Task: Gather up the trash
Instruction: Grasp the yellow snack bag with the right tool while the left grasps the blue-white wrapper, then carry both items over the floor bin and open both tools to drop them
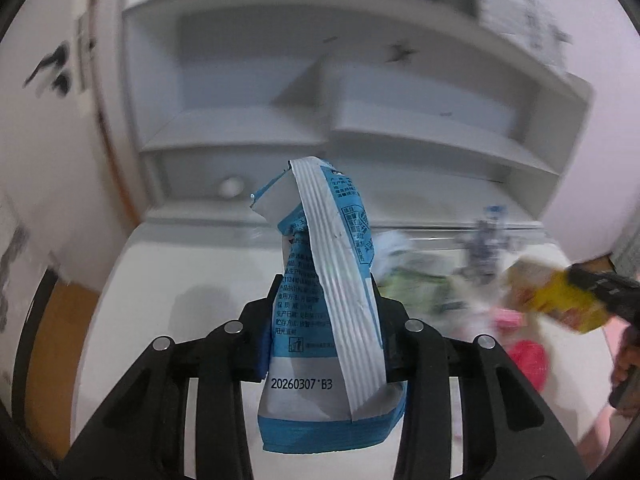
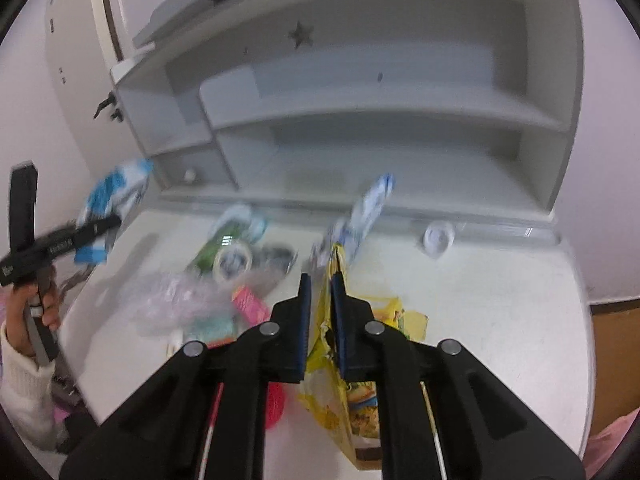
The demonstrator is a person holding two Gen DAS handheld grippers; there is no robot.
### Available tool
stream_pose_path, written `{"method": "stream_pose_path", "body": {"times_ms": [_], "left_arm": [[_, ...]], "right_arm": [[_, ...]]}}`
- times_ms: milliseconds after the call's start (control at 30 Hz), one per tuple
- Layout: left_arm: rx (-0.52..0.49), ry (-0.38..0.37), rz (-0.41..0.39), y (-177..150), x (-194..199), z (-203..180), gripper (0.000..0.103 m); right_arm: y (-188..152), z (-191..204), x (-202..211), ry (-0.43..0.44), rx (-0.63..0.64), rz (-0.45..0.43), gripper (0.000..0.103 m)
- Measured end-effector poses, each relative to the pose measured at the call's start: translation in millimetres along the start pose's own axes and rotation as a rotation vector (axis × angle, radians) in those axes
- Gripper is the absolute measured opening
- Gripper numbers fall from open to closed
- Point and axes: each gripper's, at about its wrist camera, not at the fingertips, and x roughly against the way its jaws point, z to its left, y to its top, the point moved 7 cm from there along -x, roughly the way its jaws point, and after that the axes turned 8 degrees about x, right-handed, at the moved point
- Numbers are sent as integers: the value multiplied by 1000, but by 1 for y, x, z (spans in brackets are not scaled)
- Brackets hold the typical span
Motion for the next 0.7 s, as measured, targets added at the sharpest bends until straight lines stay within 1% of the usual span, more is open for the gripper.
{"method": "stream_pose_path", "body": {"times_ms": [67,200,233,300,367,400,467,567,700], "left_arm": [[-47,-54,-16,1,8,-34,37],[-154,-168,-45,-10,28,-110,37],[-175,-187,-49,-13,31,-124,37],[-208,-225,-54,-23,40,-150,37],[-217,-243,-46,-32,45,-163,38],[-218,-244,-41,-38,44,-166,38],[-205,-249,-26,-45,46,-165,38],[-198,-231,-14,-49,38,-161,38],[-190,-212,-3,-51,36,-152,39]], "right_arm": [[-9,-6,12,20,-21,21,10],[-26,-30,67,-3,-78,-8,10],[-32,-35,75,-14,-83,1,10],[-55,-44,82,-49,-87,52,10],[-81,-50,77,-58,-105,120,10],[-92,-52,75,-65,-109,144,11],[-106,-50,69,-54,-123,175,11],[-114,-39,62,-87,-63,215,11],[-121,-38,50,-186,27,299,11]]}}
